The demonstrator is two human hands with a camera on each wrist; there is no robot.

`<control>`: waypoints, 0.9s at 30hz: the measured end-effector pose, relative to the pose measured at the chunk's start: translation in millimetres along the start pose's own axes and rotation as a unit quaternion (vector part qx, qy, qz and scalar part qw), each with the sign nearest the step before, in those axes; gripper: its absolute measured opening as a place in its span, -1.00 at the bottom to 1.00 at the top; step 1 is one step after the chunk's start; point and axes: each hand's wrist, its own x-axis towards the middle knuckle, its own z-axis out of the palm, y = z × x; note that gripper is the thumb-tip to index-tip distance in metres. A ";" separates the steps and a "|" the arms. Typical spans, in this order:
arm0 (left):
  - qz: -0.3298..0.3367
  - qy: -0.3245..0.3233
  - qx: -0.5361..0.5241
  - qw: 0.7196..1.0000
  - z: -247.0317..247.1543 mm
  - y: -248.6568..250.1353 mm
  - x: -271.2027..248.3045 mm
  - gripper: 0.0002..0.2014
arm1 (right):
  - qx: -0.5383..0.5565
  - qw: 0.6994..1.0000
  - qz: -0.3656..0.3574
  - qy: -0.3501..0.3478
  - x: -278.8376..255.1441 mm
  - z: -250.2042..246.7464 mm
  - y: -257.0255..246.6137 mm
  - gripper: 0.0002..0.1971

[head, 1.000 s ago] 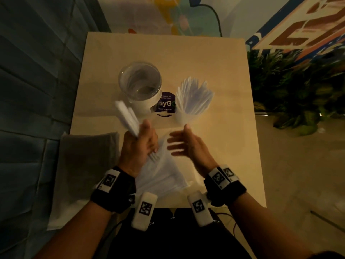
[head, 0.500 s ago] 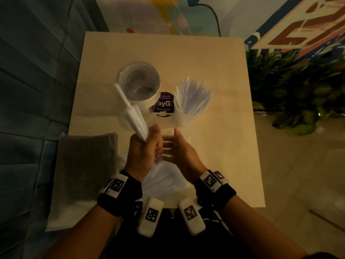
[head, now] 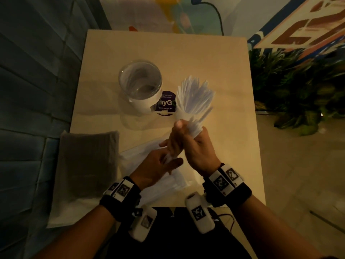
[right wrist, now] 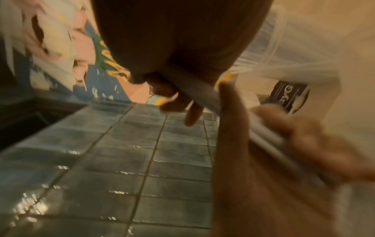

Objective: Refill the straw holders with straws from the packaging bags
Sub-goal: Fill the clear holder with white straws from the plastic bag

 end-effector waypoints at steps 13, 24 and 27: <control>-0.105 0.007 -0.390 0.915 6.5 6.5 10.4 -0.34 | -0.017 0.998 -0.048 0.038 -8.8 6.4 -3.7 -0.73; -0.122 0.061 -0.225 0.965 -2.0 -4.1 9.9 -0.57 | -0.241 0.969 -0.031 -0.044 3.2 -12.9 0.0 -0.58; -0.113 0.118 -0.179 0.970 -9.2 -11.4 11.9 -0.66 | -0.235 0.971 -0.044 -0.011 9.3 -27.0 -6.5 -0.63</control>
